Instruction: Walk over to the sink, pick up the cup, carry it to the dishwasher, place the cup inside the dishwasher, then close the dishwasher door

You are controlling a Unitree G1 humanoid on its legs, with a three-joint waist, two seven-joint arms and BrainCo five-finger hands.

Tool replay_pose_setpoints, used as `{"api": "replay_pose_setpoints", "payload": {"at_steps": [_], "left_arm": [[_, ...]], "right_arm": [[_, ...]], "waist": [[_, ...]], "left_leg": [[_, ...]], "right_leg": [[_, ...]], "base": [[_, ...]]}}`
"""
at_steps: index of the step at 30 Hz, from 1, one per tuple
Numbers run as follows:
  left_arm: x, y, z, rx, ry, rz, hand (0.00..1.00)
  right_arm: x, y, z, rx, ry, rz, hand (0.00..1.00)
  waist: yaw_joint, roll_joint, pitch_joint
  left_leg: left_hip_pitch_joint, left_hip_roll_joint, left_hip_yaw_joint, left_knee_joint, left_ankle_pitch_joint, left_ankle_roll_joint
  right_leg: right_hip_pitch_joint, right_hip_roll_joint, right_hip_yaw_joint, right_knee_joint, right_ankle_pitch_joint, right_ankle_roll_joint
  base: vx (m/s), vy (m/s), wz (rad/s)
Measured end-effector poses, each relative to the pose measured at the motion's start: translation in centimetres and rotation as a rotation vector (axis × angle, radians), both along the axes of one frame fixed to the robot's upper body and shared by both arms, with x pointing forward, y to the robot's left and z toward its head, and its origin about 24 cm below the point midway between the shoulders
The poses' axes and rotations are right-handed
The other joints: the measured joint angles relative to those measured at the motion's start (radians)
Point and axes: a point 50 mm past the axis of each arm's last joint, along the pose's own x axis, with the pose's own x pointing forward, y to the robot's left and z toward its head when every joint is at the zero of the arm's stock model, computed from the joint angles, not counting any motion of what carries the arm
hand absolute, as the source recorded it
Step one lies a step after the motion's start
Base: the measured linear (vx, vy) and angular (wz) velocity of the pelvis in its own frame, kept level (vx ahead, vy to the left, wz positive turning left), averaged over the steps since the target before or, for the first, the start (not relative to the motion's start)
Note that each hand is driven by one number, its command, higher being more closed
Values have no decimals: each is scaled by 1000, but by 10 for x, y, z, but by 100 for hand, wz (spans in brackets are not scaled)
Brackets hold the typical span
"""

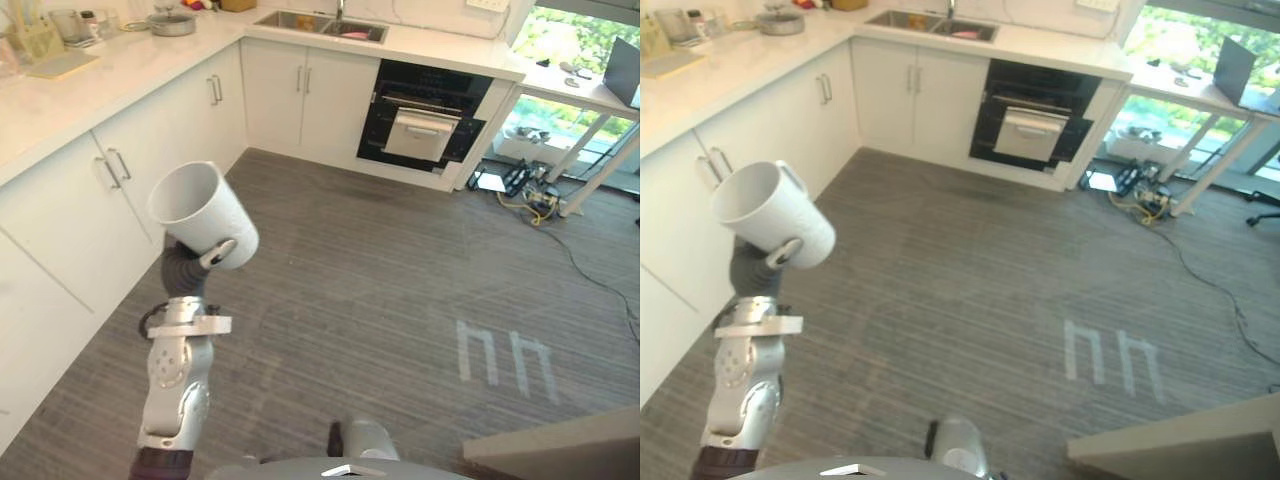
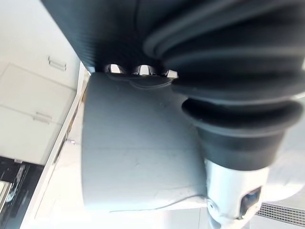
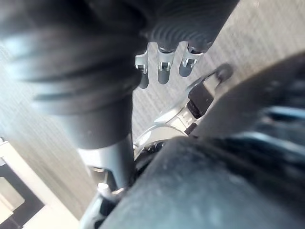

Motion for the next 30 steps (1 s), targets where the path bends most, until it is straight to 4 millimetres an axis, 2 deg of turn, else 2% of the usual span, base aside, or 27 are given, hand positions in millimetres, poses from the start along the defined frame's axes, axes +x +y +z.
{"api": "replay_pose_setpoints", "payload": {"at_steps": [1, 2, 4, 5, 6, 7, 8, 9, 10, 11, 12, 13, 14, 16, 17, 18, 19, 21, 22, 23, 24, 25, 26, 27, 28, 29, 30], "left_arm": [[0, -3, 0, -2, -3, -15, 100], [0, -9, 2, -8, -14, -44, 100], [-1, -10, 1, -18, -16, -47, 100], [-3, -7, 1, -31, -23, -28, 100], [-5, -5, -1, -41, -22, -14, 100], [-8, -7, -4, -53, -11, -17, 100], [-8, -10, -5, -66, -5, -23, 100], [-9, -14, -6, -81, 3, -30, 100], [-9, -23, -7, -118, 18, -49, 100], [-9, -25, -7, -128, 25, -55, 100], [-10, -28, -9, -140, 41, -58, 100], [-9, -27, -10, -137, 45, -57, 100], [-9, -25, -10, -135, 49, -50, 100], [-10, -16, -10, -133, 46, -12, 100], [-13, -3, -10, -130, 35, 39, 100], [-15, 3, -10, -129, 34, 67, 100], [-18, 9, -13, -125, 37, 97, 100], [-28, 15, -21, -122, 71, 131, 100], [-30, 14, -24, -125, 83, 131, 100], [-34, 9, -28, -128, 104, 118, 100], [-36, 6, -31, -126, 108, 104, 100], [-35, 6, -32, -112, 110, 97, 100], [-34, 10, -35, -80, 121, 88, 100], [-32, 10, -35, -72, 118, 81, 100], [-27, 10, -33, -60, 105, 72, 100], [-22, 8, -28, -41, 85, 39, 100], [-18, 7, -24, -31, 70, 19, 100]], "right_arm": [[1, 1, 0, 0, -9, -8, 0], [-4, 2, 1, -4, -12, -23, 0], [-6, 2, 2, -3, -17, -18, 0], [-7, 2, 2, 1, -14, -10, 0], [-6, -1, 2, -1, -12, 1, 0], [-4, -2, 3, 1, -20, 10, 0], [1, -5, 4, 0, -26, 20, 0], [3, -7, 4, 0, -27, 30, 0], [4, -14, 5, -8, -26, 45, 0], [4, -18, 6, -17, -27, 51, 0], [9, -24, 8, -30, -46, 66, 0], [11, -26, 9, -38, -52, 70, 0], [8, -30, 9, -51, -34, 69, 0], [2, -38, 9, -68, 4, 113, 0], [0, -44, 10, -80, 30, 170, 0], [0, -46, 10, -88, 38, 196, 0], [1, -47, 10, -93, 48, 236, 0], [1, -47, 10, -94, 74, 276, 0], [0, -47, 10, -97, 78, 279, 0], [0, -48, 9, -100, 86, 284, 0], [-2, -47, 9, -92, 104, 281, 0], [-5, -44, 6, -81, 130, 274, 0], [-12, -33, -1, -53, 202, 257, 0], [-17, -30, -3, -43, 231, 231, 0], [-17, -26, -4, -27, 220, 167, 0], [-20, -22, -4, -9, 209, 99, 0], [-21, -20, -4, 1, 200, 70, 0]], "waist": [[-3, 8, -2], [-2, 22, 0], [5, 30, 8], [12, 25, 7], [12, 42, 6], [4, 63, -6], [-3, 52, -11], [-11, 69, -9], [-8, 106, -1], [-4, 116, 2], [2, 134, 9], [6, 137, 10], [17, 131, 12], [58, 123, 10], [80, 121, 9], [84, 121, 9], [92, 116, 11], [110, 101, 14], [110, 101, 14], [107, 99, 15], [108, 95, 14], [113, 66, 7], [121, 4, -31], [120, -12, -34], [107, -34, -31], [101, -42, -35], [95, -53, -34]], "left_leg": [[6, 8, -15, 30, -25, 4], [12, 25, -44, 102, -93, -8], [53, 47, -77, 189, -197, -34], [96, 60, -81, 214, -257, -54], [137, 89, -82, 213, -294, -72], [174, 129, -76, 224, -304, -100], [156, 151, -75, 313, -292, -121], [126, 172, -76, 403, -274, -143], [21, 229, -73, 661, -117, -161], [-31, 251, -71, 763, -5, -162], [-132, 294, -71, 936, 153, -165], [-179, 296, -71, 999, 146, -159], [-271, 280, -56, 1076, 111, -136], [-384, 256, 5, 1027, 43, -116], [-446, 256, 43, 837, -2, -116], [-461, 256, 44, 731, -11, -119], [-472, 249, 37, 552, -3, -120], [-480, 223, -51, 114, 93, -140], [-492, 225, -61, 62, 106, -153], [-507, 232, -64, 9, 128, -172], [-525, 233, -45, 2, 150, -160], [-525, 213, -56, 46, 249, -147], [-524, 150, -28, 110, 321, -131], [-530, 130, -28, 158, 347, -108], [-565, 101, -24, 304, 274, -76], [-569, 77, -17, 416, 168, -58], [-559, 65, -12, 455, 121, -45]], "right_leg": [[-4, 10, 22, -86, 27, -2], [-11, 19, 75, -206, 74, 3], [-9, 16, 113, -256, 111, 2], [-4, 11, 123, -232, 123, -11], [-11, 23, 114, -165, 186, -23], [-20, 42, 87, -70, 193, -25], [-20, 40, 70, -7, 195, -35], [-9, 46, 48, 17, 158, -34], [47, 77, 20, 21, 90, -47], [80, 92, 19, 5, 68, -56], [166, 127, 19, -60, 48, -76], [208, 136, 20, -95, 42, -84], [300, 147, 34, -174, 39, -99], [408, 151, 74, -270, 39, -104], [463, 155, 112, -318, 42, -90], [480, 161, 131, -332, 39, -87], [504, 163, 166, -341, 29, -82], [552, 158, 261, -352, -32, -68], [564, 159, 276, -343, -58, -63], [585, 158, 300, -308, -126, -52], [622, 150, 316, -272, -197, -36], [640, 121, 321, -259, -233, -28], [671, 52, 330, -244, -272, 12], [664, 26, 315, -198, -274, 34], [625, -21, 270, -47, -247, 96], [588, -52, 241, 112, -170, 172], [563, -69, 234, 200, -106, 201]], "base": [[468, -38, 75], [418, -56, 63], [664, -152, 54], [794, -219, 29], [716, -210, 25], [787, -273, 31], [648, -229, 41], [896, -354, 38], [535, -230, 26], [806, -314, 21], [651, -202, 11], [787, -222, 9], [638, -166, -17], [615, -123, -59], [594, -74, -83], [590, -9, -102], [593, 62, -107], [660, 152, -120], [577, 235, -79], [573, 304, -54], [586, 341, -46], [626, 392, -44], [534, 297, -33], [808, 427, -18], [692, 337, 5], [824, 431, 13], [680, 353, 8]]}}
